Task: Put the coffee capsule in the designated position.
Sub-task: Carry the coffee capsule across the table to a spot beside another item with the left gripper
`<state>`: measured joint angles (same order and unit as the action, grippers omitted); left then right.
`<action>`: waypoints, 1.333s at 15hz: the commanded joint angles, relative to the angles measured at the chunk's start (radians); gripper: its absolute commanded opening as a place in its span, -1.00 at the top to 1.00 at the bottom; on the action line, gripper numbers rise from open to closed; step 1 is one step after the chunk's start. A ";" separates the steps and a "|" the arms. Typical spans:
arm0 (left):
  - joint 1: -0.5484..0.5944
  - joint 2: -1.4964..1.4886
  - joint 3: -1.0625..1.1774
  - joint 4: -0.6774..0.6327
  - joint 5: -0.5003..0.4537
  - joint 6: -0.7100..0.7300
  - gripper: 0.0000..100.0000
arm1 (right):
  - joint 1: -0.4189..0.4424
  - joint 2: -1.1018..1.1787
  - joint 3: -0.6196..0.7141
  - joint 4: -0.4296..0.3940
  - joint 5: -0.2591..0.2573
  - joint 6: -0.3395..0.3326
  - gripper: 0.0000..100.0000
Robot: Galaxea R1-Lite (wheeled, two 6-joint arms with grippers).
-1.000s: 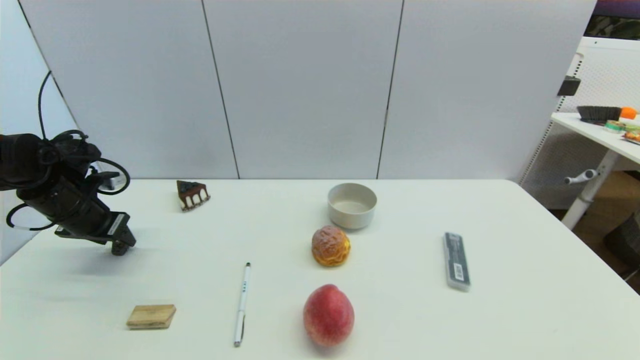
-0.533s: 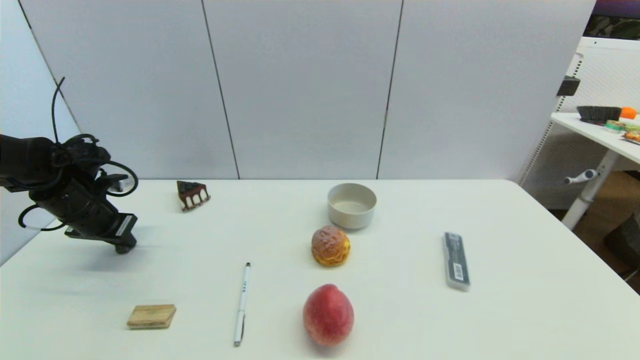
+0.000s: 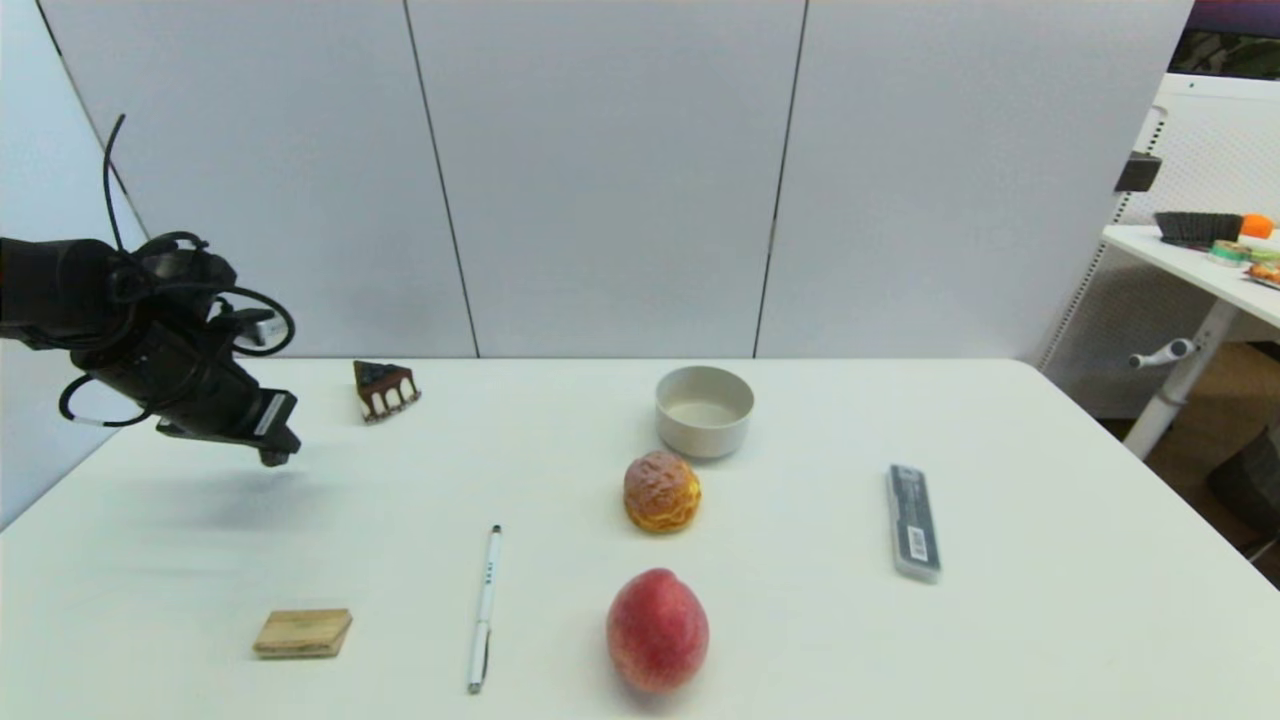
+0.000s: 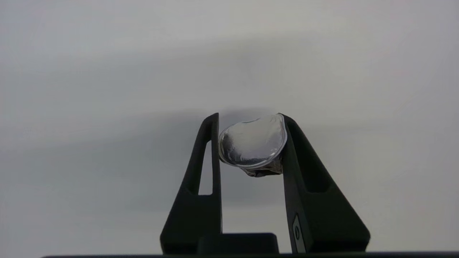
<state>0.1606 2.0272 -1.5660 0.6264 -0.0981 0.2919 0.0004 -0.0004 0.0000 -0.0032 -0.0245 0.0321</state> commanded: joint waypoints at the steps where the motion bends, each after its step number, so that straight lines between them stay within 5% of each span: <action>1: -0.110 0.025 -0.160 0.001 0.000 -0.077 1.00 | 0.000 0.000 0.000 -0.001 0.000 0.000 -1.00; 5: -0.262 0.172 -0.408 -0.040 0.000 -0.168 1.00 | 0.000 0.000 0.000 -0.001 0.000 0.000 -1.00; 14: -0.524 0.332 -0.404 -0.725 -0.003 -0.522 1.00 | 0.000 0.000 0.000 -0.001 0.000 0.000 -1.00; 20: -0.662 0.398 -0.404 -0.864 -0.002 -0.620 1.00 | 0.000 0.000 0.000 0.000 0.000 0.000 -1.00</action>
<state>-0.4670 2.3947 -1.9694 -0.2255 -0.0994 -0.3213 0.0004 -0.0004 0.0000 -0.0032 -0.0240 0.0321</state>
